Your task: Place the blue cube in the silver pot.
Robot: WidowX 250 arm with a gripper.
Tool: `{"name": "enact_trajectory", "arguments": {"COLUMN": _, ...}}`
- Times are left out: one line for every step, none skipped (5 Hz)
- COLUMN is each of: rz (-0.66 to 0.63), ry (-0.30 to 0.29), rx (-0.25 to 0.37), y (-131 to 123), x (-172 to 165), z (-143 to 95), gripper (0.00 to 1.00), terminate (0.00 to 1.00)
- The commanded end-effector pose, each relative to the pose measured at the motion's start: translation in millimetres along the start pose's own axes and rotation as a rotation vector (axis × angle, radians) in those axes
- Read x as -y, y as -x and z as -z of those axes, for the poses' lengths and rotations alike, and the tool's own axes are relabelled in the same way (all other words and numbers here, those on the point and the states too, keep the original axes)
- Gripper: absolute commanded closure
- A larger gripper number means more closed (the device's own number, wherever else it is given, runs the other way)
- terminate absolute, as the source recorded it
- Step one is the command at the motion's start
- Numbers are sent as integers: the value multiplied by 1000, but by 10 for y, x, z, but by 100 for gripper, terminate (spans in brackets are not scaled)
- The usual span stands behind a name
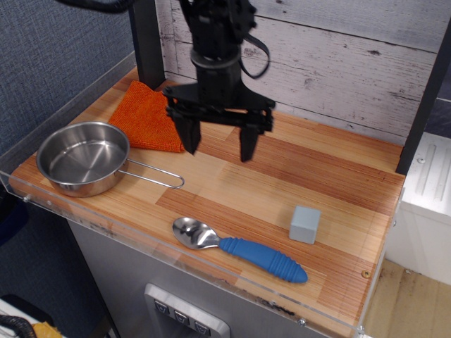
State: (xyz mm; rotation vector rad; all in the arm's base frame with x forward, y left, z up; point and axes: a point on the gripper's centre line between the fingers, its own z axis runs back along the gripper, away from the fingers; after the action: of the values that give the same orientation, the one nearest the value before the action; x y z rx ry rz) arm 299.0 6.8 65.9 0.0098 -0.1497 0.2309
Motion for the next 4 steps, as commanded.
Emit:
{"name": "enact_trajectory", "arguments": {"rz": 14, "ry": 68, "rx": 47, "y": 110, "x": 355, "z": -53, "gripper": 0, "terminate": 0}}
{"name": "enact_trajectory", "arguments": {"rz": 13, "ry": 103, "rx": 25, "y": 211, "x": 513, "z": 29, "gripper": 0, "terminate": 0}}
{"name": "enact_trajectory", "arguments": {"rz": 22, "ry": 117, "rx": 8, "y": 303, "x": 633, "z": 134, "gripper": 0, "terminate": 0}}
{"name": "enact_trajectory", "arguments": {"rz": 58, "ry": 106, "rx": -4, "y": 358, "x": 771, "z": 210, "gripper": 0, "terminate": 0}}
